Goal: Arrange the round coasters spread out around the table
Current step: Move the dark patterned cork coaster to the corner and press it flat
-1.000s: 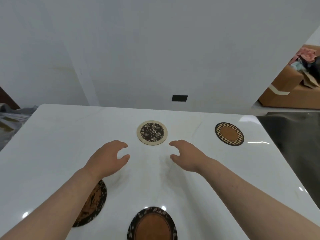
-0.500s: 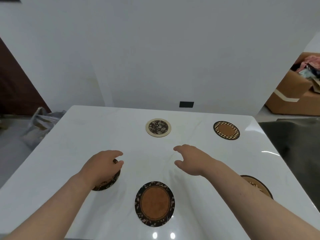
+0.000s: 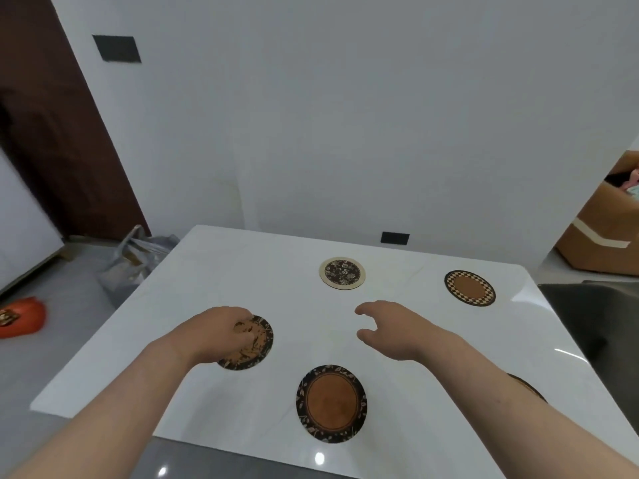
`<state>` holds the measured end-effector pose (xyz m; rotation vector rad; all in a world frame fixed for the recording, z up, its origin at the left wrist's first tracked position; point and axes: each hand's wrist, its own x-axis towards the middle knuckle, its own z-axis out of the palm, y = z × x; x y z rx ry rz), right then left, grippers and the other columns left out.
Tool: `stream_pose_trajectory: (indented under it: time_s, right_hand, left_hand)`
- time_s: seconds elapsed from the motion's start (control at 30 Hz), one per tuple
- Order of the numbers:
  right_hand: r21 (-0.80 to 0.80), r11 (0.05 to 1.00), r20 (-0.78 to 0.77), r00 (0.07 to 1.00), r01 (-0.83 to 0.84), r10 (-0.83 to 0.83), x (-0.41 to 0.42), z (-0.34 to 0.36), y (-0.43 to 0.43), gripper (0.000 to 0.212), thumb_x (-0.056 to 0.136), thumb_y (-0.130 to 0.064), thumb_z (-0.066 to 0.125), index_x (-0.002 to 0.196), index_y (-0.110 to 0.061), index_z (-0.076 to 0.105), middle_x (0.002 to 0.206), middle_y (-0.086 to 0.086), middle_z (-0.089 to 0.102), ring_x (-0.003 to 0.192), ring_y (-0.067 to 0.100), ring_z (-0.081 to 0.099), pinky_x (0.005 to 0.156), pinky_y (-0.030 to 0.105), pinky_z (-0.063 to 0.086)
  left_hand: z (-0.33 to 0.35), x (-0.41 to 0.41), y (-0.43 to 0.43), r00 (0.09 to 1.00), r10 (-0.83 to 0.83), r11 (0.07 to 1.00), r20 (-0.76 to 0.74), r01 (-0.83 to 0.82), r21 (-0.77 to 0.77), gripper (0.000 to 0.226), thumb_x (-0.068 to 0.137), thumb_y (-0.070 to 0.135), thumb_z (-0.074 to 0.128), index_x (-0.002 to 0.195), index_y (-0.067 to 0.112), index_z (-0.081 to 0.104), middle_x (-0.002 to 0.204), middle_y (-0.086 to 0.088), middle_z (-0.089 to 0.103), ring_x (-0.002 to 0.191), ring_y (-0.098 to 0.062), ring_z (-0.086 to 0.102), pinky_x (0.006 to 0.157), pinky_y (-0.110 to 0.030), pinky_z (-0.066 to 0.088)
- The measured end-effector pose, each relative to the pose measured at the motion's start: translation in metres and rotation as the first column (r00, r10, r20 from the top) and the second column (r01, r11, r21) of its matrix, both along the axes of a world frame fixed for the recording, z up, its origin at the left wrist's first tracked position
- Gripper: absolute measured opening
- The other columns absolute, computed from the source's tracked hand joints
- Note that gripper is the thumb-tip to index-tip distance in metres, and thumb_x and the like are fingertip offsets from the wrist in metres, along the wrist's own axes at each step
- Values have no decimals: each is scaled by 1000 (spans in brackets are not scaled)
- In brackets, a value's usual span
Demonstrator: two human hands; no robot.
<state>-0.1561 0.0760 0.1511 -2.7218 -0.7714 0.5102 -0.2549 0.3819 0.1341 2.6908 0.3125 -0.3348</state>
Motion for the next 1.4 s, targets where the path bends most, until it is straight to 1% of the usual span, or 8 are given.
stream_pose_trajectory:
  time_s: [0.1, 0.2, 0.33, 0.43, 0.5, 0.8, 1.2, 1.4]
  right_hand:
    - [-13, 1000, -4, 1000, -14, 14, -6, 4, 14, 53, 94, -39, 49, 144, -25, 39, 150, -3, 41, 136, 16, 38, 109, 33, 33]
    - [-22, 999, -11, 999, -38, 38, -15, 6, 33, 52, 93, -39, 50, 143, -25, 40, 149, -3, 43, 134, 16, 40, 108, 33, 34]
    - [-31, 997, -24, 998, -66, 65, -29, 6, 60, 51, 93, -39, 50, 142, -25, 41, 148, -3, 44, 130, 16, 44, 105, 32, 35]
    - [-43, 996, -25, 997, -80, 79, -43, 4, 82, 51, 94, -39, 50, 142, -24, 41, 147, -3, 45, 131, 16, 44, 105, 31, 34]
    - [-47, 995, -29, 996, -86, 84, -54, 2, 96, 52, 93, -39, 50, 142, -24, 41, 147, -2, 45, 130, 16, 44, 105, 31, 34]
    - [-75, 996, -36, 998, -54, 52, -93, -8, 142, 52, 92, -40, 50, 141, -26, 42, 146, -2, 46, 130, 17, 46, 105, 34, 37]
    - [-79, 994, -38, 997, -76, 73, -72, -42, 176, 53, 91, -38, 54, 140, -22, 45, 145, -2, 48, 132, 17, 43, 107, 33, 36]
    - [-91, 993, -117, 991, -72, 61, -36, -72, 186, 53, 90, -40, 55, 139, -20, 47, 140, 0, 52, 126, 17, 49, 102, 30, 39]
  left_hand:
    - [1, -14, 9, 1000, 14, 1000, 4, -14, -13, 46, 90, 40, 54, 133, 26, 51, 137, 5, 53, 118, -15, 51, 95, -28, 42]
    - [0, -29, 22, 999, 33, 999, -5, -33, -32, 50, 89, 42, 55, 136, 26, 48, 141, 5, 50, 123, -14, 48, 100, -30, 40]
    - [1, -51, 47, 998, 58, 998, 2, -57, -37, 46, 89, 43, 55, 134, 29, 50, 142, 7, 49, 121, -13, 48, 96, -27, 39]
    - [0, -67, 69, 997, 71, 997, -2, -71, -21, 52, 91, 44, 54, 138, 26, 46, 147, 7, 44, 131, -13, 43, 105, -29, 35]
    - [-3, -78, 83, 997, 77, 997, -6, -77, -20, 53, 91, 44, 53, 140, 25, 44, 148, 7, 43, 132, -14, 42, 108, -30, 34]
    - [-12, -113, 127, 998, 53, 997, -19, -54, -62, 52, 91, 42, 53, 139, 23, 45, 147, 6, 44, 131, -14, 43, 107, -28, 32]
    - [-49, -85, 144, 998, 37, 995, -44, -41, -86, 50, 91, 41, 53, 138, 23, 47, 144, 4, 48, 130, -15, 45, 106, -30, 35]
    - [-81, -47, 146, 989, 53, 984, -138, -75, -159, 52, 91, 41, 54, 138, 21, 47, 144, 3, 48, 129, -16, 46, 106, -31, 36]
